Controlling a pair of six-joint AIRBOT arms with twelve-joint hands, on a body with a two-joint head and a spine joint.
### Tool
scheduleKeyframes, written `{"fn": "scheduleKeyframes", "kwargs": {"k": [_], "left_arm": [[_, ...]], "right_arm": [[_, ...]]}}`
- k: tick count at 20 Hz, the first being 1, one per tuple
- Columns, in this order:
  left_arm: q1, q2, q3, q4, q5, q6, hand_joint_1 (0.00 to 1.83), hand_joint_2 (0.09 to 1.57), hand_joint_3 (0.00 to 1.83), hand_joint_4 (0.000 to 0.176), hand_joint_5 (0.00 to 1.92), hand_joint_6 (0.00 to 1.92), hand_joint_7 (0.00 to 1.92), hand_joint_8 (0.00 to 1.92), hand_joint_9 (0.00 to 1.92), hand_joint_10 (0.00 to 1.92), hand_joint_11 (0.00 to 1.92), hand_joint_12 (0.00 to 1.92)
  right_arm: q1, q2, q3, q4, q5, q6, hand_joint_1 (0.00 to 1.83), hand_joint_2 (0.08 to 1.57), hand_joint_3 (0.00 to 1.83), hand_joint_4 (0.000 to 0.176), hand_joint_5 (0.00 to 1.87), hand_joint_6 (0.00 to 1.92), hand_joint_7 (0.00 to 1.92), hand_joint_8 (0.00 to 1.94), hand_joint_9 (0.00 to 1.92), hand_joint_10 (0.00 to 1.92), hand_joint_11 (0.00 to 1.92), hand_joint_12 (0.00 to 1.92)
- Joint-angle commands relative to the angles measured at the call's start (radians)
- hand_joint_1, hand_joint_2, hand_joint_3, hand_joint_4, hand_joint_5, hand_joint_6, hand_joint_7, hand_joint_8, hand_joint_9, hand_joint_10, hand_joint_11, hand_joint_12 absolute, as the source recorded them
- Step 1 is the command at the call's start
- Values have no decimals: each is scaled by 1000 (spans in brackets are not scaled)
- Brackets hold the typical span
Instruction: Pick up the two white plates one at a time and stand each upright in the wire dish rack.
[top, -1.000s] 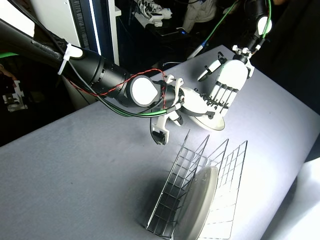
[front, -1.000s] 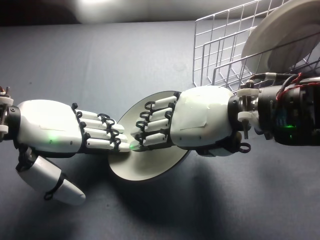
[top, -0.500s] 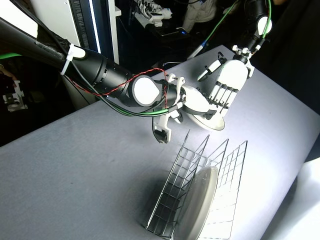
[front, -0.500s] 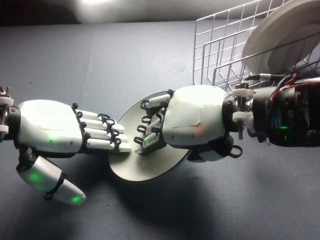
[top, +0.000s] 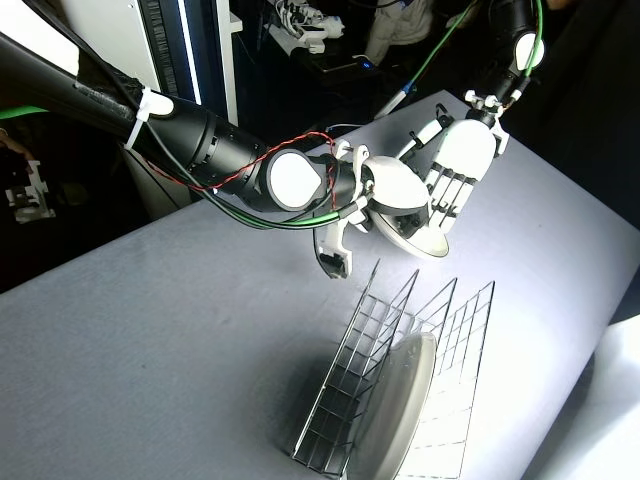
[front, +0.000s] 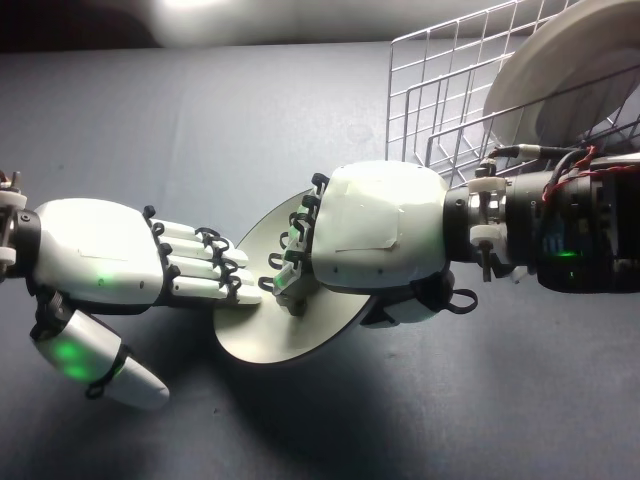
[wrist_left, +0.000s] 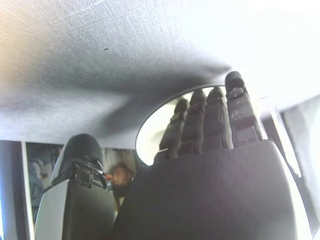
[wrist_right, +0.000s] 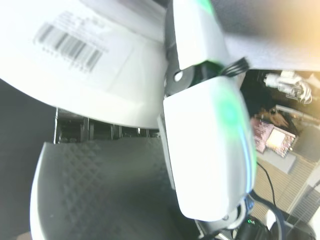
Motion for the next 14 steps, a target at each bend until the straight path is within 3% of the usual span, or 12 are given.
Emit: {"fn": "scheduleKeyframes", "kwargs": {"k": [1, 11, 14], "left_arm": [[-9, -3, 1, 0, -24, -11, 0, 1166, 0, 0, 0, 0, 0, 0, 0, 0, 0, 0], [-190, 68, -1, -33, -51, -39, 0, 1170, 0, 0, 0, 0, 0, 0, 0, 0, 0, 0], [-223, 78, 18, -33, -47, -43, 0, 1167, 0, 0, 0, 0, 0, 0, 0, 0, 0, 0]], "right_arm": [[-12, 2, 0, 10, -6, 7, 1390, 1055, 0, 0, 1043, 838, 1150, 676, 1024, 1007, 883, 1069], [11, 10, -11, 14, 68, 8, 1391, 1055, 0, 0, 1022, 904, 1146, 678, 1042, 954, 880, 1062], [39, 33, -56, 85, 86, 8, 1389, 1068, 2, 0, 988, 944, 1116, 779, 1004, 988, 850, 1095]]}}
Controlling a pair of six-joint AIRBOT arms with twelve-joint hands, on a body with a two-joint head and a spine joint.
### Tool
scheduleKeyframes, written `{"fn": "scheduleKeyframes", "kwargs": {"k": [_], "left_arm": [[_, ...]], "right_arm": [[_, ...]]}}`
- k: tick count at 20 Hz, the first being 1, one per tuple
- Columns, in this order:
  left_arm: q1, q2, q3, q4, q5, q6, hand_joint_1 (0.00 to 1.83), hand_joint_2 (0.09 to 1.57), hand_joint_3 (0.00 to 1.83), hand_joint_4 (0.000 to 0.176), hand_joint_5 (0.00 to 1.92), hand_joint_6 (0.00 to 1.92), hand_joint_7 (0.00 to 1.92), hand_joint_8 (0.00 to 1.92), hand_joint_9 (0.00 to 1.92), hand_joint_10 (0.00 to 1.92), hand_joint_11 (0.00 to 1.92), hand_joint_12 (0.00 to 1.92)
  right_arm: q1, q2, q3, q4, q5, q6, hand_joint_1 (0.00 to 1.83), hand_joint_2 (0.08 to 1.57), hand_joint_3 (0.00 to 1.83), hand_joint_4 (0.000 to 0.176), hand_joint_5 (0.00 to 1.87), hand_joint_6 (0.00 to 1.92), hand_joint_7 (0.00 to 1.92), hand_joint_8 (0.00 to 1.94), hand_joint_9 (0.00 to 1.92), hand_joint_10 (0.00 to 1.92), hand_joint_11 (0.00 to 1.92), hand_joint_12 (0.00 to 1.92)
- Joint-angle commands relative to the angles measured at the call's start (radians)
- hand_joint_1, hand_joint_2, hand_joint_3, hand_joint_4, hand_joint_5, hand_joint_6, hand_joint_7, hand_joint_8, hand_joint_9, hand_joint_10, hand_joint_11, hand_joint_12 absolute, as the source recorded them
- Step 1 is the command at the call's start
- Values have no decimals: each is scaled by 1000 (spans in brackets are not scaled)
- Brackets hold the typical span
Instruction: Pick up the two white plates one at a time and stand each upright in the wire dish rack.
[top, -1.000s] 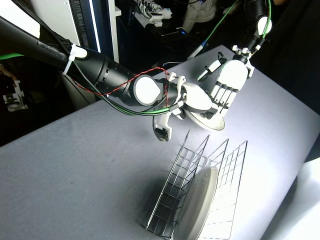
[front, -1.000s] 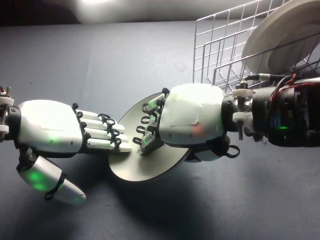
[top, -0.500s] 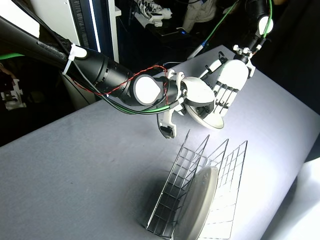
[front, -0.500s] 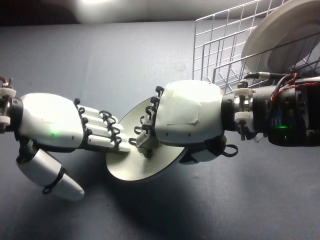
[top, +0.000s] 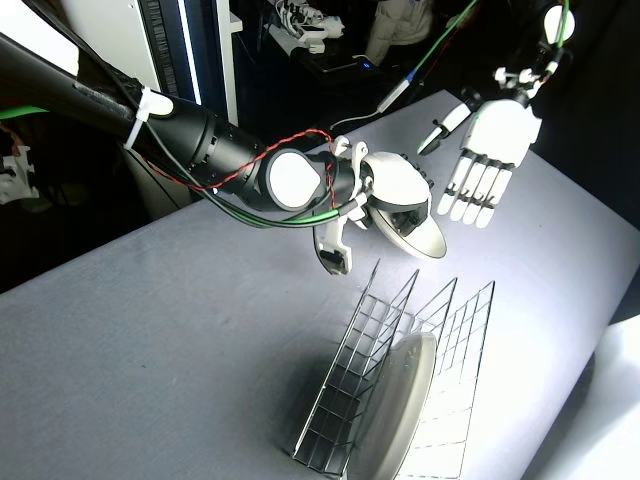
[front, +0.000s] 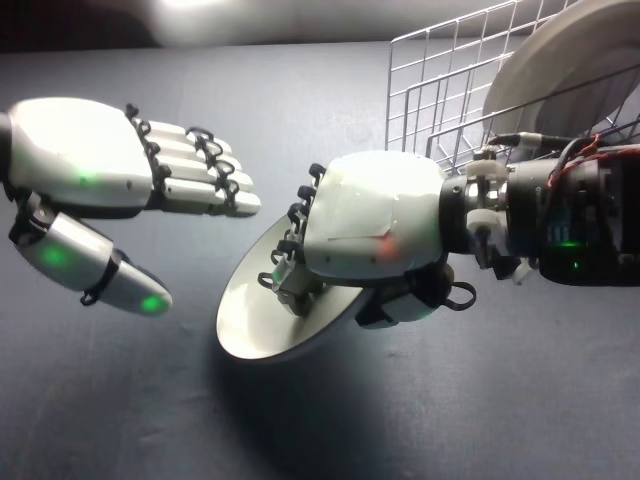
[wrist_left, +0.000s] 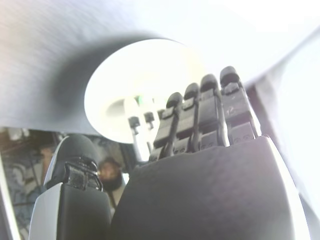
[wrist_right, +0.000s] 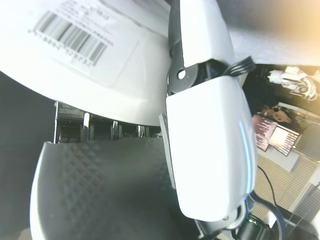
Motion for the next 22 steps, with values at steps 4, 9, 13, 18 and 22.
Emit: {"fn": "scheduleKeyframes", "kwargs": {"k": [4, 9, 13, 18, 22], "left_arm": [[-34, 17, 43, -56, -8, -12, 0, 1174, 1, 0, 0, 0, 0, 0, 0, 0, 0, 0], [-39, 25, 53, -55, 17, -12, 0, 1179, 3, 0, 0, 0, 0, 0, 0, 0, 0, 0], [-39, 30, 59, -55, 31, -2, 0, 1180, 3, 0, 0, 0, 0, 0, 0, 0, 0, 0], [-23, 25, 83, -55, 53, 14, 0, 1179, 2, 0, 0, 0, 0, 0, 0, 0, 0, 0], [-14, 18, 87, -49, 64, 15, 0, 1175, 0, 0, 0, 0, 0, 0, 0, 0, 0, 0]], "right_arm": [[53, 38, -59, 93, 73, 5, 1389, 1071, 0, 0, 931, 982, 1114, 798, 1047, 952, 895, 1074], [86, 106, -121, 189, 93, 5, 1390, 1069, 0, 0, 951, 968, 1129, 780, 1030, 956, 881, 1097], [96, 185, -178, 345, 167, 6, 1391, 1065, 0, 0, 948, 960, 1143, 762, 1044, 938, 905, 1058], [125, 256, -209, 417, 229, 12, 1389, 1072, 1, 0, 914, 1011, 1124, 775, 1047, 943, 923, 1047], [143, 294, -209, 428, 254, 14, 1390, 1068, 0, 0, 941, 993, 1124, 751, 1054, 939, 933, 1028]]}}
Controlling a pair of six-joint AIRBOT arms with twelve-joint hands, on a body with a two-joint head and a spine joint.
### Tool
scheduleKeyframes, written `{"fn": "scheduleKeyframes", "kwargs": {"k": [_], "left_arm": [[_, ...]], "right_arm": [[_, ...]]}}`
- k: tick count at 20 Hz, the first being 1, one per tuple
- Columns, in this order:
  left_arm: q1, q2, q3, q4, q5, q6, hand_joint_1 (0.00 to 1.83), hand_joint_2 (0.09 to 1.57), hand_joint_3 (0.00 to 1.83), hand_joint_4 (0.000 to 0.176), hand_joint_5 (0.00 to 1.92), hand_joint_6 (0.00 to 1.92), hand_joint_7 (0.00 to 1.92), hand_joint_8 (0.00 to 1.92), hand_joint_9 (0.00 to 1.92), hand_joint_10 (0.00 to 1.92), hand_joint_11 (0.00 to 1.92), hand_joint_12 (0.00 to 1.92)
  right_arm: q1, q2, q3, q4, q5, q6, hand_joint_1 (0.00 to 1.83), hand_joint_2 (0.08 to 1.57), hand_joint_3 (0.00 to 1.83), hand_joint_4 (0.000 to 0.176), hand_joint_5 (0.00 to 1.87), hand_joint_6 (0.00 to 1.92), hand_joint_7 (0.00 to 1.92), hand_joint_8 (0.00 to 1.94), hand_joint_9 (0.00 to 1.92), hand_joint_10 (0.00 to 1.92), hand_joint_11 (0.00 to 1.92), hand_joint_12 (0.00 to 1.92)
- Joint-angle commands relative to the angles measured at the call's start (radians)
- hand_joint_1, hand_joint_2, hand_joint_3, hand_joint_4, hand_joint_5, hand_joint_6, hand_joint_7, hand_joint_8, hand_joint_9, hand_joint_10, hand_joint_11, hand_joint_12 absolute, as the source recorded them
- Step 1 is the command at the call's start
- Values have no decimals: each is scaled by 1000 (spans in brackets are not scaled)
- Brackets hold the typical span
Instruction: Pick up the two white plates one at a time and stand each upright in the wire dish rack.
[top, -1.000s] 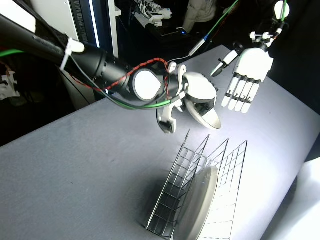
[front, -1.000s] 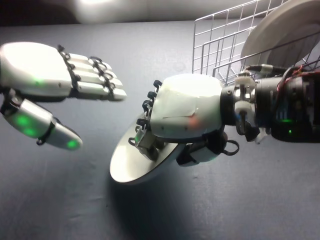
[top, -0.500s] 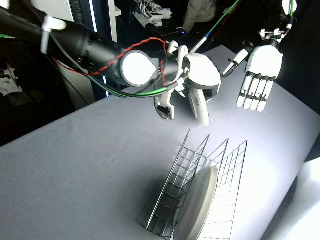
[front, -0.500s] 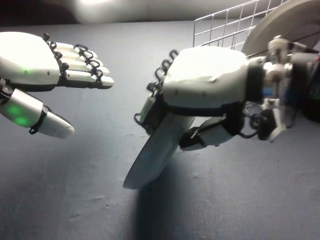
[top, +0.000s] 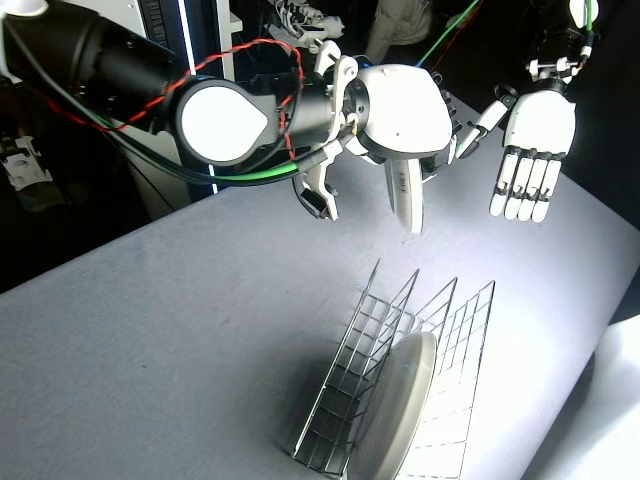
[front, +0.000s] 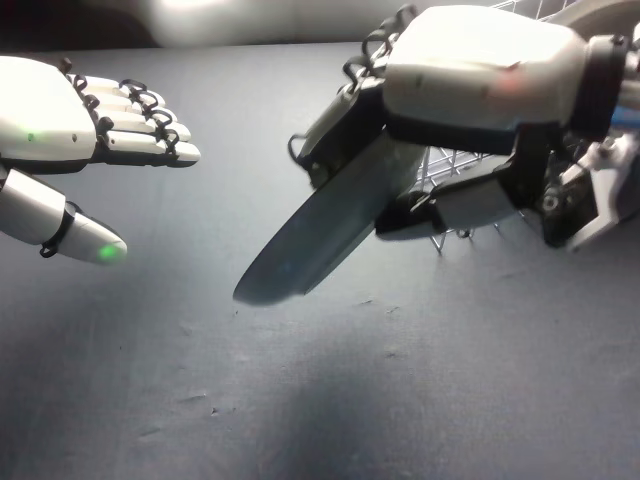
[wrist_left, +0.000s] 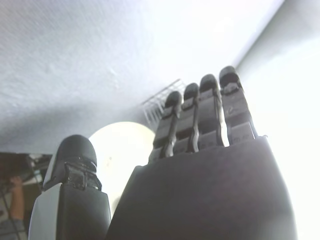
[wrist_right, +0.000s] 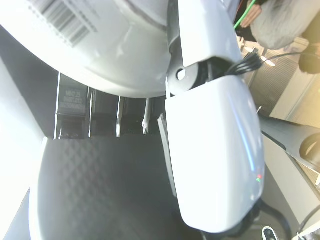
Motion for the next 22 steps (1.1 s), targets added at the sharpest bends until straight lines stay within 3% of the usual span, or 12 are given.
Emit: {"fn": "scheduleKeyframes", "kwargs": {"k": [1, 8, 10, 17, 22], "left_arm": [[-4, 1, 5, -46, -1, 3, 0, 1167, 0, 0, 0, 0, 0, 0, 0, 0, 0, 0], [7, -3, 7, -30, 14, 10, 0, 1177, 1, 0, 0, 0, 0, 0, 0, 0, 0, 0], [9, -3, 7, -27, 16, 15, 0, 1171, 0, 0, 0, 0, 0, 0, 0, 0, 0, 0], [18, -7, 6, -17, 30, 18, 0, 1185, 4, 0, 0, 0, 0, 0, 0, 0, 0, 0], [25, -7, 0, -9, 30, 18, 0, 1181, 2, 0, 0, 0, 0, 0, 0, 0, 0, 0]], "right_arm": [[21, 11, -6, 51, 142, 8, 1391, 1064, 0, 0, 952, 980, 1136, 729, 1059, 931, 946, 1018], [74, 48, -1, 52, 113, 6, 1393, 1058, 0, 0, 976, 939, 1146, 700, 1077, 920, 951, 1015], [93, 51, 3, 59, 89, 8, 1387, 1076, 1, 0, 926, 1000, 1097, 799, 1041, 974, 920, 1025], [103, 59, 3, 257, 34, 26, 1388, 1075, 0, 0, 907, 1037, 1114, 752, 1053, 959, 921, 1029], [101, 72, 2, 311, 25, 29, 1386, 1081, 1, 0, 893, 1049, 1114, 780, 1024, 981, 890, 1016]]}}
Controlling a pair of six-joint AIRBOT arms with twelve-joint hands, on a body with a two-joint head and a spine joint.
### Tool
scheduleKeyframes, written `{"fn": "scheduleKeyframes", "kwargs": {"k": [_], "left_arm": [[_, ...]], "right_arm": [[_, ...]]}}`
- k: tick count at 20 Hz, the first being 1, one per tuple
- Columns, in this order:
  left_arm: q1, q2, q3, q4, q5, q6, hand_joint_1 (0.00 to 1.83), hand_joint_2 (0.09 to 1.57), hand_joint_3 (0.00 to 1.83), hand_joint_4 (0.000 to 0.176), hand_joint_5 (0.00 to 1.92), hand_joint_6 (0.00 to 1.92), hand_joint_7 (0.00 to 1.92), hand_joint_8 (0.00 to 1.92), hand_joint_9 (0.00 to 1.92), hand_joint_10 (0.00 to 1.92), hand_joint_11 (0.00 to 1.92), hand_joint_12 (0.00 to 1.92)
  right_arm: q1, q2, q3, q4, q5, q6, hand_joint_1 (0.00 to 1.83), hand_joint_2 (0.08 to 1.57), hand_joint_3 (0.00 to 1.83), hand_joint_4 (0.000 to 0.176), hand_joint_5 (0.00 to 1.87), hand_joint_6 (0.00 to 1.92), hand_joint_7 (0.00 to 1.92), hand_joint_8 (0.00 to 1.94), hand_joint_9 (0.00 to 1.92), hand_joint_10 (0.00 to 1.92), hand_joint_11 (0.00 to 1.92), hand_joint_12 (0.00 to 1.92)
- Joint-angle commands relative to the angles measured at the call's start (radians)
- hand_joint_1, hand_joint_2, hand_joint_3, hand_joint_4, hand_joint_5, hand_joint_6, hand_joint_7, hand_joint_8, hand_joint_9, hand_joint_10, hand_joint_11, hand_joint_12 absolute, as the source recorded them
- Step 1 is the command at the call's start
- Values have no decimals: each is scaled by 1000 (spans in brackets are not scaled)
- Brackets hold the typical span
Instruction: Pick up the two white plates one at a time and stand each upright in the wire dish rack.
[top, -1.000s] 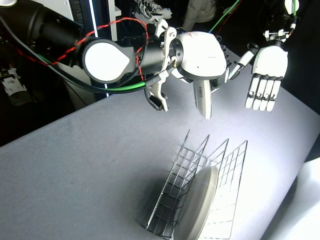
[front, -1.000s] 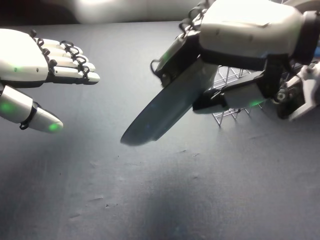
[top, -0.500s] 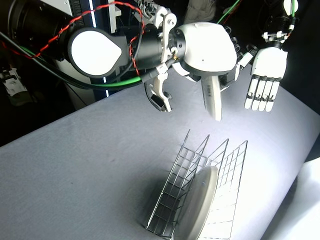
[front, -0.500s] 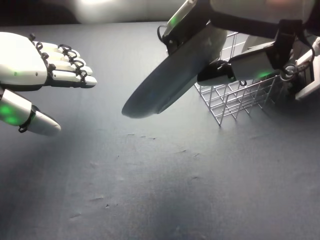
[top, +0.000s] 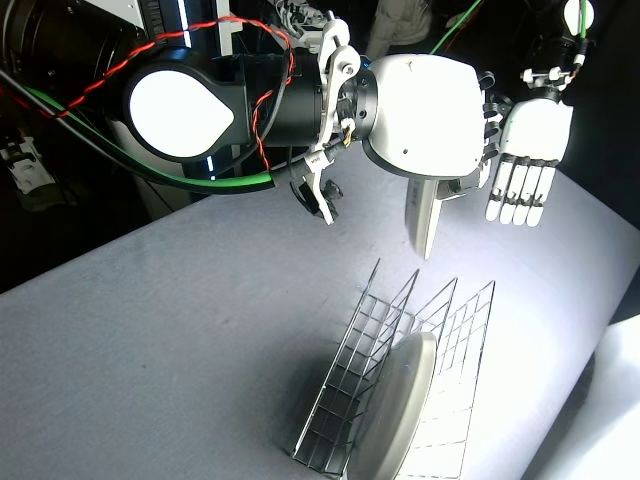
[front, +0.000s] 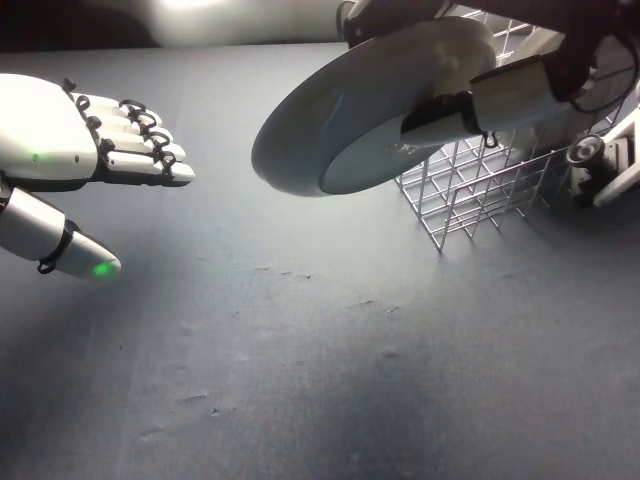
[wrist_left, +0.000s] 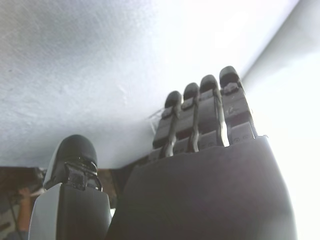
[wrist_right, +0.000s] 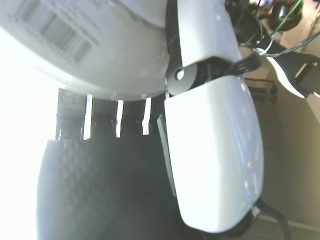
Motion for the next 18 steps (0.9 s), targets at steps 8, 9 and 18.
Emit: {"fn": "scheduleKeyframes", "kwargs": {"k": [8, 9, 18], "left_arm": [[-4, 5, -3, -48, -8, 2, 0, 1179, 1, 0, 0, 0, 0, 0, 0, 0, 0, 0], [-4, 5, -3, -48, -8, 2, 0, 1184, 4, 0, 0, 0, 0, 0, 0, 0, 0, 0], [-4, 6, -12, -48, -18, 2, 0, 1176, 0, 0, 0, 0, 0, 0, 0, 0, 0, 0]], "right_arm": [[3, 77, -15, 65, 125, 17, 1385, 1082, 0, 0, 896, 1043, 1101, 790, 1029, 986, 877, 1018], [1, 85, -16, 68, 124, 18, 1386, 1081, 0, 0, 901, 1032, 1105, 800, 1025, 983, 875, 1017], [-34, 125, 15, 74, 121, 13, 1386, 1077, 0, 0, 937, 1034, 1097, 795, 1023, 963, 862, 1034]]}}
